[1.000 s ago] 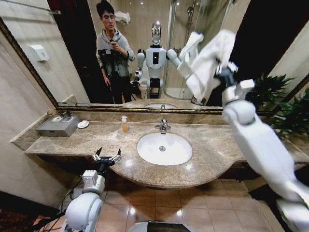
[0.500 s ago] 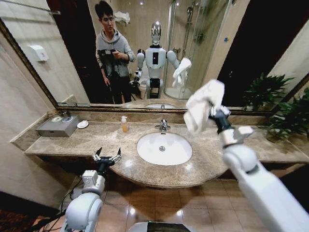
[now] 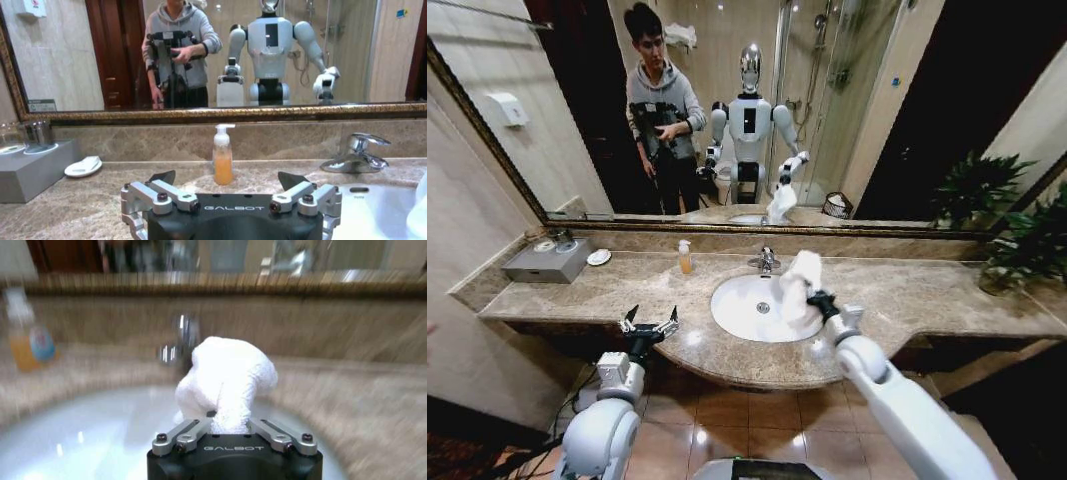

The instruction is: Pick up the towel from the sink counter and wipe the mirror surface.

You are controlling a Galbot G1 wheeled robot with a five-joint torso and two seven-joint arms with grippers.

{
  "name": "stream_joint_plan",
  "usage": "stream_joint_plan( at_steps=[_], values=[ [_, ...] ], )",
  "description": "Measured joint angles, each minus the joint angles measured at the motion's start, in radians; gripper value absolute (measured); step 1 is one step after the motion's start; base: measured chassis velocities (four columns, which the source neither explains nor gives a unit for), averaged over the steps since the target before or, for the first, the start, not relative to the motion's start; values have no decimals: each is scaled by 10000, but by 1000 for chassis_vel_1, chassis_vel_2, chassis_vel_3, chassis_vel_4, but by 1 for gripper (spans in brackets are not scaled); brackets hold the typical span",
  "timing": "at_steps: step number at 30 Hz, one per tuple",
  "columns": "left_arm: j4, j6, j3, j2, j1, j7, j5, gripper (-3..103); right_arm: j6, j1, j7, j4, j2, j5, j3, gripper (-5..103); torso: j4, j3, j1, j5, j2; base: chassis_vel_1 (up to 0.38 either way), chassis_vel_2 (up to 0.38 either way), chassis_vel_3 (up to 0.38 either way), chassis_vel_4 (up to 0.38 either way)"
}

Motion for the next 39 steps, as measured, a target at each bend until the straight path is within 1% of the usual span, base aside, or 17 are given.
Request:
stream_joint_plan(
  at_steps=[2,7,11,13,16,19,22,23,24,27,28,30,31,34,35,38,39],
  values=[
    [0,0,0,0,0,0,0,100,-175,807,-107,-1194,241,60,-779,9,1,0,0,6,0,0,0,0,0],
    [0,0,-1,-1,0,-1,0,100,-204,1837,-329,-2727,590,-355,-1612,9,5,2,1,5,-1,0,0,0,0],
    [0,0,0,0,0,0,0,100,-283,2580,-646,-3806,724,-1052,-2160,9,1,1,1,6,-1,0,0,0,0],
    [0,0,0,0,0,0,0,100,-383,3035,-880,-4497,741,-1697,-2457,9,1,0,0,3,-1,0,0,0,0],
    [0,0,0,-1,0,0,0,100,-535,3304,-993,-4802,593,-1756,-2854,9,3,1,0,5,-1,0,0,0,0],
    [0,0,0,0,-1,0,0,100,-803,3641,-1143,-4752,154,-1493,-4023,9,-7,-2,-1,-7,0,0,0,0,0],
    [0,0,0,0,0,0,0,100,-1165,3861,-1206,-4610,215,-1291,-4611,9,-3,-4,-3,-4,1,0,0,0,0],
    [0,0,0,0,0,0,0,100,-1436,4037,-1240,-4578,407,-1084,-4987,9,-5,-5,-5,-13,2,0,0,0,0],
    [0,0,0,0,0,0,0,100,-1436,4037,-1240,-4578,407,-1084,-4987,9,-5,-5,-5,-13,2,0,0,0,0],
    [0,0,0,-1,0,0,0,100,-1901,4370,-1186,-4567,1155,-341,-5609,9,4,-2,-5,2,1,0,0,0,0],
    [0,0,0,-1,0,0,0,100,-1901,4370,-1186,-4567,1155,-341,-5609,9,4,-2,-5,2,1,0,0,0,0],
    [0,0,0,0,0,0,0,100,-2127,4741,-1170,-4721,1681,178,-6033,9,3,3,-1,11,-1,0,0,0,0],
    [0,0,0,0,0,0,0,100,-2127,4741,-1170,-4721,1681,178,-6033,9,3,3,-1,11,-1,0,0,0,0],
    [0,0,0,-1,0,0,0,100,-2561,5593,-1273,-5178,2516,857,-6650,9,4,2,1,3,-2,0,0,0,0],
    [0,0,0,-1,0,0,0,100,-2561,5593,-1273,-5178,2516,857,-6650,9,4,2,1,3,-2,0,0,0,0],
    [0,0,-1,0,0,-2,0,100,-2938,6323,-1738,-6209,3384,831,-7098,9,8,1,0,3,-1,0,0,0,0],
    [0,0,-1,0,0,-2,0,100,-2938,6323,-1738,-6209,3384,831,-7098,9,8,1,0,3,-1,0,0,0,0]
  ],
)
